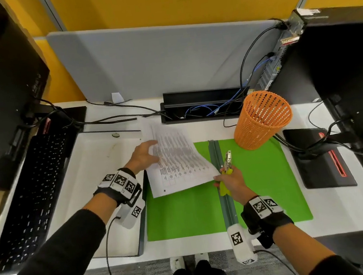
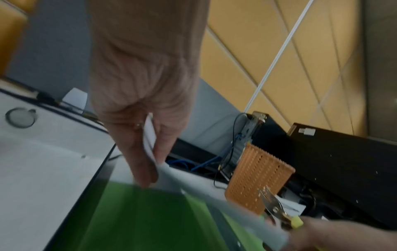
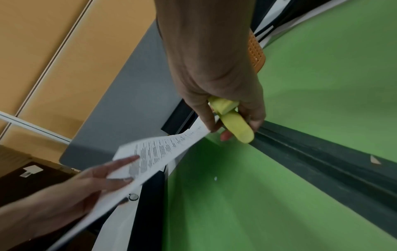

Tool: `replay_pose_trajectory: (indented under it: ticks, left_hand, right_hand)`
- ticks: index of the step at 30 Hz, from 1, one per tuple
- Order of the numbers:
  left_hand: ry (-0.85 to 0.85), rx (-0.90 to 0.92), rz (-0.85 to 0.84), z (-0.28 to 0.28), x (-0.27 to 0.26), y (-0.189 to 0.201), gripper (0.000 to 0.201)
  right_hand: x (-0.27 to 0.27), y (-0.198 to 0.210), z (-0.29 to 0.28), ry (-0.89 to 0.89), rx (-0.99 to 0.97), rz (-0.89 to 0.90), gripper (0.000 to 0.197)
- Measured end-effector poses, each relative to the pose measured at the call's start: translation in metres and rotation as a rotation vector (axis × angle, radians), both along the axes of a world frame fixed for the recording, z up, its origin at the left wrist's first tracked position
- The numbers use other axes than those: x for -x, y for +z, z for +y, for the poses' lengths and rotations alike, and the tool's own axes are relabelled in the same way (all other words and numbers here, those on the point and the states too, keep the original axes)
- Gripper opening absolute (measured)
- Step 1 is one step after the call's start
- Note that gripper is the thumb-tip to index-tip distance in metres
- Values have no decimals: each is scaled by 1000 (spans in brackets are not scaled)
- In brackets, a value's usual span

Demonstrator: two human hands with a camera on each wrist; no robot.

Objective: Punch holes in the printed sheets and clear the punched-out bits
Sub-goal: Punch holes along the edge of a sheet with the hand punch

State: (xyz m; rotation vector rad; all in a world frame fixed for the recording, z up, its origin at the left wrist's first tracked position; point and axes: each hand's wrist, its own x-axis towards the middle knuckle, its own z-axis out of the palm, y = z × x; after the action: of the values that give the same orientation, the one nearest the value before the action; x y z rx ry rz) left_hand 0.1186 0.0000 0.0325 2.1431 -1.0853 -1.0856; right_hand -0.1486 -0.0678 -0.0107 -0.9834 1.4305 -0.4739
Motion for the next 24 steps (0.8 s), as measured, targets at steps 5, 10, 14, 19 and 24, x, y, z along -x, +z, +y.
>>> replay_pose_trajectory:
  ticks: [5, 10, 14, 19, 24]
  left_hand:
    - [-192, 357, -57, -10, -10, 45, 67]
    - [-193, 549, 63, -10, -8, 45, 72]
    - [-185, 614, -56, -10, 3, 36, 68]
    - [-108, 708, -82, -13, 13, 19, 70]
    - [-142, 647, -150, -5, 18, -5, 73]
  right_hand:
    - [1, 15, -1, -6, 359, -60, 27]
    - [-5, 23, -1, -10, 609, -8, 23]
    - [-4, 22, 1, 30, 692, 68, 21]
    - [5, 15, 9, -157, 612, 88, 19]
    - [24, 0, 23, -234, 323, 184, 8]
